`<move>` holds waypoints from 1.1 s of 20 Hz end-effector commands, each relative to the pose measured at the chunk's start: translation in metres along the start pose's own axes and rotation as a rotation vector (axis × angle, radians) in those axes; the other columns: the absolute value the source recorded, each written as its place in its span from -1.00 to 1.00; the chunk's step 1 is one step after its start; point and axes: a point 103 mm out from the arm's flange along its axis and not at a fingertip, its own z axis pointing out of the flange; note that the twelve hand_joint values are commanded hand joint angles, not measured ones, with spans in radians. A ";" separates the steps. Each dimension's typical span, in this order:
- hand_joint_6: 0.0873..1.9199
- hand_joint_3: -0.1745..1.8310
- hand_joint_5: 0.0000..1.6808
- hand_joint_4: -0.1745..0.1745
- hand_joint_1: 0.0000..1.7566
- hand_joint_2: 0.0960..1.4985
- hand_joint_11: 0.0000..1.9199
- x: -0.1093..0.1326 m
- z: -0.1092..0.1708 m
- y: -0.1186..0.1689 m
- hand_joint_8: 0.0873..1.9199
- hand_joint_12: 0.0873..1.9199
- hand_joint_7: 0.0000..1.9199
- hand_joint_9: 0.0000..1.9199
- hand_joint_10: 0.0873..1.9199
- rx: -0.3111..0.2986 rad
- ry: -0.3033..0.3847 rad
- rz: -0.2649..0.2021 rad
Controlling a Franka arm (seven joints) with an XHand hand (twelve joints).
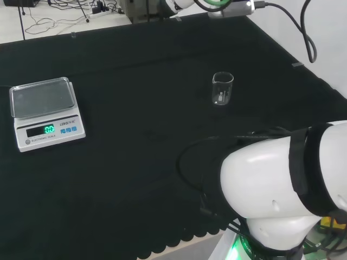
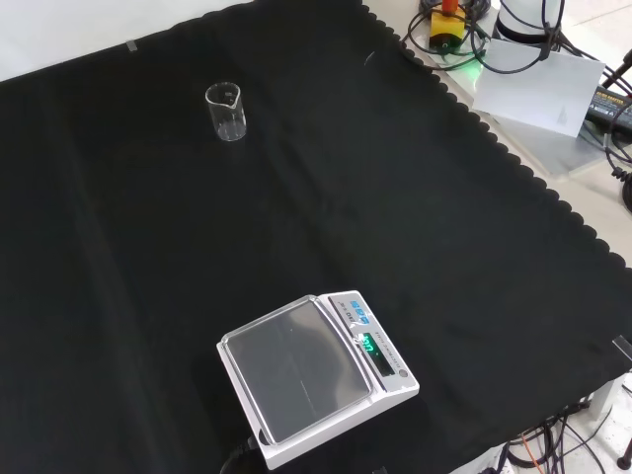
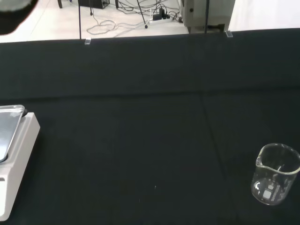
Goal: Pick up the beaker.
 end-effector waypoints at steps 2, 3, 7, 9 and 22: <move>-1.00 -0.60 -0.84 0.05 -0.30 -0.18 -1.00 -0.036 0.047 0.039 -0.29 0.54 -0.84 -0.77 -0.13 0.048 0.048 0.038; -1.00 -0.60 -0.84 0.05 -0.30 -0.18 -1.00 -0.039 0.053 0.045 -0.29 0.54 -0.84 -0.77 -0.13 0.056 0.051 0.040; -1.00 -0.60 -0.85 0.06 -0.30 -0.18 -1.00 -0.055 0.078 0.067 -0.29 0.52 -0.86 -0.78 -0.13 0.078 0.064 0.050; -1.00 -0.61 -0.85 0.06 -0.29 -0.17 -1.00 -0.063 0.090 0.077 -0.29 0.50 -0.87 -0.78 -0.13 0.089 0.071 0.060; -1.00 -0.64 -0.90 0.12 -0.27 -0.14 -1.00 -0.114 0.165 0.114 -0.30 0.32 -0.96 -0.88 -0.12 0.096 0.070 0.131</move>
